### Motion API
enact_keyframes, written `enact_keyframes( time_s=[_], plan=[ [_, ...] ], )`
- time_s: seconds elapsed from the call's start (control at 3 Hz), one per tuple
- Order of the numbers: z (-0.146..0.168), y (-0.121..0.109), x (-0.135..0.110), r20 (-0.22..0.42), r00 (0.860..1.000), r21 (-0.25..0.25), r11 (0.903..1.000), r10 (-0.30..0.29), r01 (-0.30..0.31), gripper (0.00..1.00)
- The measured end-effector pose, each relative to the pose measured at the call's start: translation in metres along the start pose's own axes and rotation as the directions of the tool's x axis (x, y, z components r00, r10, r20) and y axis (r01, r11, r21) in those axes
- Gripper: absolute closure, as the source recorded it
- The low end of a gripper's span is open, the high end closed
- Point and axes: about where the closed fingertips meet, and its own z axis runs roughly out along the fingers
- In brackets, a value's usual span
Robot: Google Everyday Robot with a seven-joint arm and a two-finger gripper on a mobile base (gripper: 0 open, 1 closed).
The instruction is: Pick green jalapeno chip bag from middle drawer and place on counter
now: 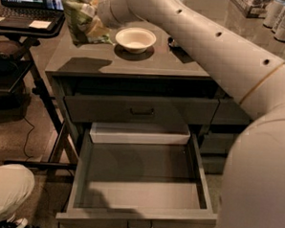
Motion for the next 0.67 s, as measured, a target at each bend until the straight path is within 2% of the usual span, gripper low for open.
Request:
enact_keyframes(
  time_s=[0.33,0.67],
  plan=[
    [0.015,0.003,0.007,0.040,0.997,-0.025,0.9977,0.064,-0.063,1.00],
    [0.027,0.008,0.025,0.080,0.986,-0.089,0.9864,0.146,-0.139,0.81]
  ],
)
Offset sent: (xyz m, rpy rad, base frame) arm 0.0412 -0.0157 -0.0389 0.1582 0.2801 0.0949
